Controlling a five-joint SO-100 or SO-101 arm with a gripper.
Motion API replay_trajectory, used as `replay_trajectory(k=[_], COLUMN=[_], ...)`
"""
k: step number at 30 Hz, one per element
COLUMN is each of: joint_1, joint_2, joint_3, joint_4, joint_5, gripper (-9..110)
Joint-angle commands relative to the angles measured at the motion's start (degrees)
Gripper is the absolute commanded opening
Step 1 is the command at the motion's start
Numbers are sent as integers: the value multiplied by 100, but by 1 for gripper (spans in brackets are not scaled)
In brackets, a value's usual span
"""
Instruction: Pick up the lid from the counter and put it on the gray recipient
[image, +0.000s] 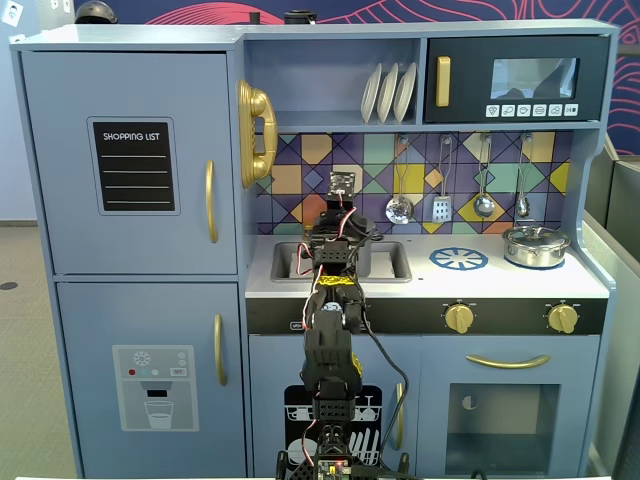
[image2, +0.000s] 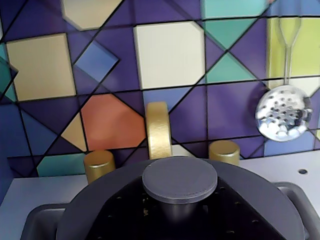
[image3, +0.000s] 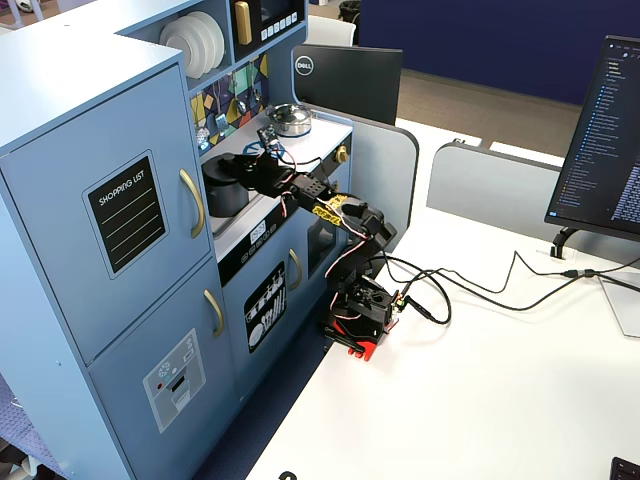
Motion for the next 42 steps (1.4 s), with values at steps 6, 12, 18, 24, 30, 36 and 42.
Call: replay_trajectory(k=[6,12,18,24,30,36,42], joint_1=[-114,-141,-88,-62,-88,-35,167], joint_2=[-343,-475,-475,-431,-422,-422,-220], joint_3=[-167,-220,-185,-105,202,316,255], joint_4=[-580,-633,-633,-642,-967,-1002,-668], joint_5=[-193,-255,-308,-334,-255,-334,-202], gripper=[0,0,0,0,0,0,35])
